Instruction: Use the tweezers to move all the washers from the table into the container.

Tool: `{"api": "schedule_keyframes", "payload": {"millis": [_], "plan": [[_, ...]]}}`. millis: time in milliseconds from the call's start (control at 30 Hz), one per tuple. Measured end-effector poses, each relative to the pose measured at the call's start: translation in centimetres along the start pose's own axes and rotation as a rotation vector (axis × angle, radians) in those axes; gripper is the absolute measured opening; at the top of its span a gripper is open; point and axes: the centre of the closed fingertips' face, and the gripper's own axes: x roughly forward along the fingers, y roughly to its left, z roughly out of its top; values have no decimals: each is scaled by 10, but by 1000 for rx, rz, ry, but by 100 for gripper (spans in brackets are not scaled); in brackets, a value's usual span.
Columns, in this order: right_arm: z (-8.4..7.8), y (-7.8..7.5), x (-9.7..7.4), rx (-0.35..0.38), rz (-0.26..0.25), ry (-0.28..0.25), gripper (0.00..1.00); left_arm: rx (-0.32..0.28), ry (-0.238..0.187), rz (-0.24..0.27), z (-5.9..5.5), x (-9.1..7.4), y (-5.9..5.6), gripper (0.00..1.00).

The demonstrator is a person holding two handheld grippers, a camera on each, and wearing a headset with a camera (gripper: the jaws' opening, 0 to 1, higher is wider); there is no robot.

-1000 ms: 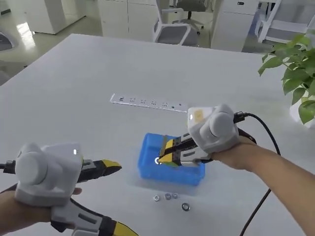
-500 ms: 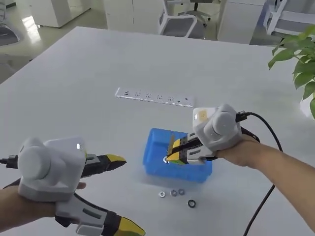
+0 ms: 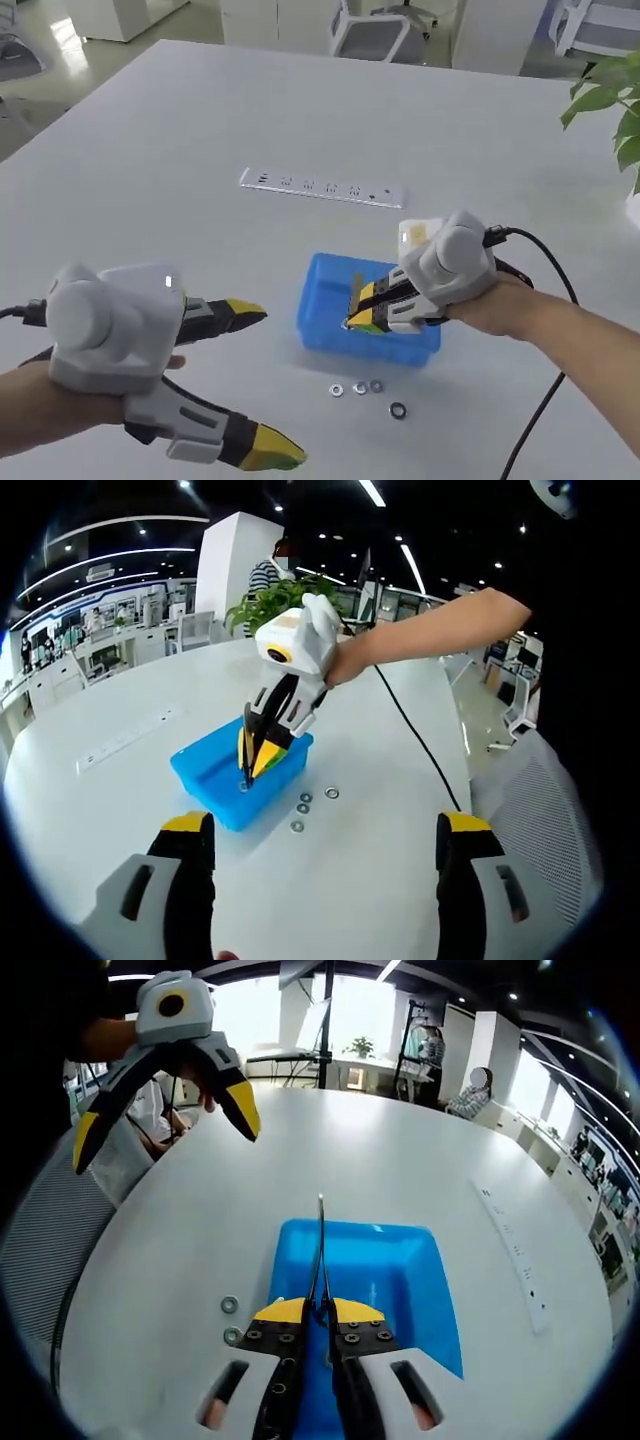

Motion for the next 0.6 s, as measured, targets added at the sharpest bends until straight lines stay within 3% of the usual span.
{"api": "schedule_keyframes", "payload": {"millis": [367, 600], "plan": [[-8, 1, 2, 6, 4, 21, 8, 48, -6, 12, 16, 15, 17, 87], [-9, 0, 1, 6, 7, 15, 8, 100, -2, 33, 31, 27, 35, 66]]}}
